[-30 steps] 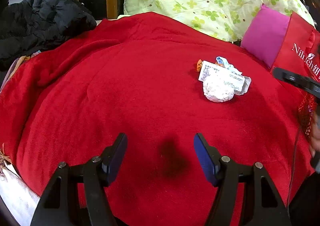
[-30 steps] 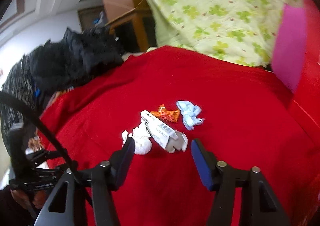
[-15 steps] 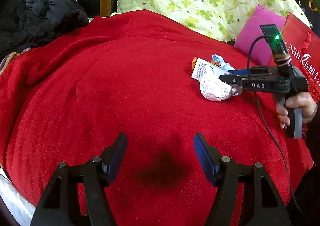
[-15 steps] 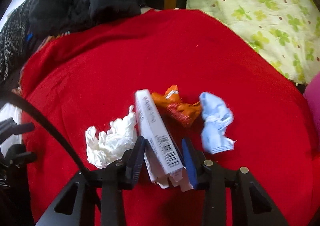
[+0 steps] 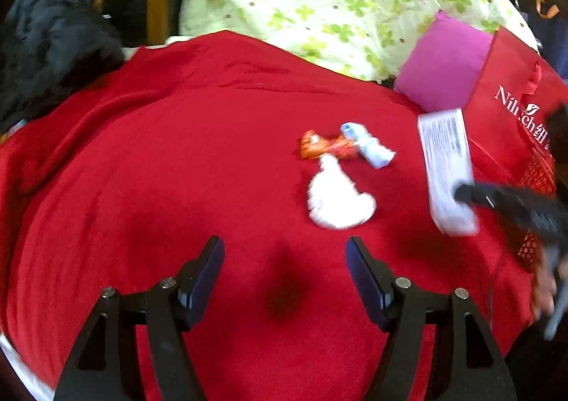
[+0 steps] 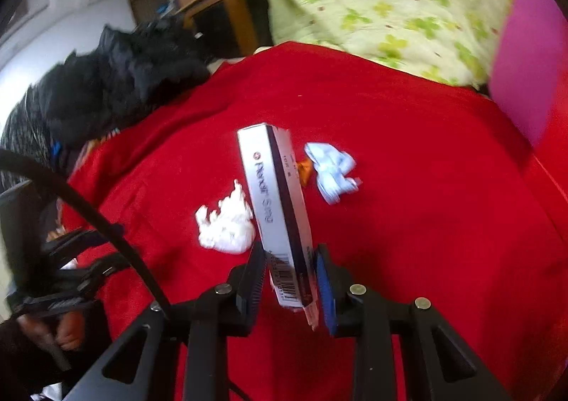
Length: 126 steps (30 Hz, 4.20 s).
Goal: Collect trash
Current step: 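Grasp the white tissue with the left tool while the right tool holds the box, then carry the box toward the basket with the right tool while the left tool carries the tissue, then hold the box and the tissue beside the basket with both tools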
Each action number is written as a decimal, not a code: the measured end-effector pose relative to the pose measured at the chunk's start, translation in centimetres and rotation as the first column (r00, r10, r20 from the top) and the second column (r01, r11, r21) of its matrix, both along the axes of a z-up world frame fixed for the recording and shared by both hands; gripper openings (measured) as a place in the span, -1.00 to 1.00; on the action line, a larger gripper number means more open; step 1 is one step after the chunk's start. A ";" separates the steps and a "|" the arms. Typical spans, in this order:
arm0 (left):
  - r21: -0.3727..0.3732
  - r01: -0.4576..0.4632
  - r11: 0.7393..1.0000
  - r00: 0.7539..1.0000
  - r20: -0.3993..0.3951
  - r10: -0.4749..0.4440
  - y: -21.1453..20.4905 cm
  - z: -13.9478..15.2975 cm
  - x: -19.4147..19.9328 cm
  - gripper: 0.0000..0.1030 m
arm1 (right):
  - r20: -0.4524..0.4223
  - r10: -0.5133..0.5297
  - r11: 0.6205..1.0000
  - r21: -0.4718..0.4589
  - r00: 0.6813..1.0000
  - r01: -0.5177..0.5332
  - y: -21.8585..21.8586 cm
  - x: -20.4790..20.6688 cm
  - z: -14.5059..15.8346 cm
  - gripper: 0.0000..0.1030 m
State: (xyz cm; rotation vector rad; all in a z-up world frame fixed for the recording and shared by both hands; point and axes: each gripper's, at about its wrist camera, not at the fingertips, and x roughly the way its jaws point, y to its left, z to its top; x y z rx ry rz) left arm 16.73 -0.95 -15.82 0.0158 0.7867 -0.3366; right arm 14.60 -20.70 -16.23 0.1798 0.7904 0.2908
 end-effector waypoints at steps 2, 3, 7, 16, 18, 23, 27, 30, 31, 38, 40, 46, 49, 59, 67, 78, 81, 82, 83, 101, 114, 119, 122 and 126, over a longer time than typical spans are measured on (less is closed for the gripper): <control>-0.005 0.026 1.000 1.000 -0.015 -0.026 -1.5 0.1 1.5 0.39 | 0.012 -0.031 0.999 0.038 0.999 0.031 -0.8 -2.3 0.4 -0.43; -0.014 0.039 0.999 0.999 -0.032 -0.039 -2.3 -0.1 2.4 0.39 | 0.016 -0.043 0.998 0.056 0.999 0.042 -1.2 -3.1 0.5 -0.44; -0.071 0.059 0.996 0.991 -0.112 -0.067 -4.1 -1.2 4.7 0.39 | 0.025 -0.105 0.985 0.140 0.994 0.101 -2.9 -6.0 0.2 -0.51; -0.104 0.004 0.995 0.977 -0.210 -0.026 -5.4 -3.7 7.0 0.24 | -0.022 -0.045 0.988 0.145 0.999 0.048 -4.1 -6.8 -0.9 -0.42; -0.100 0.012 0.995 0.976 -0.217 -0.034 -5.6 -4.0 7.1 0.03 | -0.019 -0.041 0.987 0.156 0.999 0.044 -4.0 -7.0 -1.0 0.22; -0.072 0.026 0.997 0.981 -0.192 -0.039 -6.2 -3.5 6.3 -0.18 | 0.011 -0.007 0.996 0.094 1.000 0.006 -2.0 -6.8 -1.0 0.45; -0.080 0.025 0.996 0.982 -0.186 -0.040 -5.7 -2.9 5.6 -0.23 | -0.068 0.008 0.999 0.046 0.998 -0.005 -0.7 -5.4 -2.8 -0.20; -0.086 0.017 0.996 0.981 -0.189 -0.033 -5.3 -2.4 4.9 -0.23 | -0.108 0.031 1.000 0.000 0.994 -0.031 0.6 -4.9 -4.0 -0.39; -0.080 0.015 0.997 0.983 -0.183 -0.029 -5.2 -2.0 4.4 -0.23 | -0.095 0.031 0.999 -0.019 0.995 -0.033 0.9 -5.0 -3.8 -0.39; -0.013 0.009 1.000 0.997 -0.082 -0.010 -5.7 2.2 1.2 -0.23 | 0.086 -0.067 0.997 0.052 0.994 0.063 -2.1 -7.9 0.2 -0.41; 0.024 0.004 1.000 0.999 -0.044 -0.003 -6.1 3.8 -0.2 -0.23 | 0.153 -0.128 0.991 0.061 0.980 0.120 -3.5 -9.4 1.5 -0.41; 0.075 0.013 0.997 0.998 0.054 -0.017 -7.4 7.3 -3.2 -0.23 | 0.282 -0.235 0.970 0.125 0.930 0.207 -6.0 -13.4 4.4 -0.41; 0.097 0.020 0.995 0.995 0.092 -0.029 -8.2 8.7 -4.6 -0.23 | 0.326 -0.268 0.962 0.147 0.906 0.232 -6.3 -15.3 5.2 -0.41; 0.172 0.037 0.984 0.964 0.254 -0.081 -11.2 13.3 -9.9 -0.23 | 0.406 -0.344 0.935 0.227 0.847 0.272 -8.8 -19.0 7.2 -0.41; 0.201 0.048 0.978 0.952 0.288 -0.106 -13.7 14.2 -11.2 -0.23 | 0.435 -0.367 0.927 0.248 0.822 0.283 -10.3 -20.3 7.6 -0.41; 0.232 0.077 0.970 0.947 0.288 -0.145 -16.6 14.2 -12.1 -0.23 | 0.464 -0.396 0.915 0.275 0.792 0.296 -11.6 -22.3 8.0 -0.41; 0.239 0.083 0.967 0.945 0.288 -0.153 -17.2 14.2 -12.4 -0.23 | 0.472 -0.402 0.912 0.279 0.785 0.300 -11.8 -22.6 8.1 -0.41; 0.242 0.086 0.966 0.945 0.288 -0.156 -17.4 14.2 -12.4 -0.23 | 0.473 -0.403 0.912 0.281 0.783 0.299 -11.8 -22.8 8.1 -0.41; 0.244 0.088 0.966 0.945 0.287 -0.158 -17.5 14.1 -12.5 -0.23 | 0.474 -0.404 0.911 0.283 0.782 0.299 -11.9 -22.7 8.2 -0.41; 0.271 0.122 0.955 0.938 0.283 -0.201 -19.4 14.1 -12.8 -0.23 | 0.481 -0.437 0.896 0.306 0.760 0.321 -12.7 -23.6 8.3 -0.41; 0.282 0.152 0.947 0.933 0.276 -0.232 -20.7 13.8 -13.2 -0.23 | 0.476 -0.466 0.881 0.324 0.746 0.343 -13.2 -24.4 8.2 -0.41; 0.285 0.162 0.945 0.931 0.273 -0.241 -21.1 13.7 -13.3 -0.22 | 0.473 -0.483 0.872 0.335 0.736 0.357 -13.5 -24.7 8.1 -0.41; 0.283 0.167 0.945 0.932 0.267 -0.245 -21.3 13.5 -13.3 -0.22 | 0.471 -0.491 0.867 0.340 0.733 0.363 -13.7 -24.8 8.2 -0.41; 0.283 0.173 0.943 0.933 0.261 -0.249 -21.5 13.4 -13.3 -0.22 | 0.467 -0.503 0.861 0.347 0.727 0.372 -14.0 -25.0 8.2 -0.41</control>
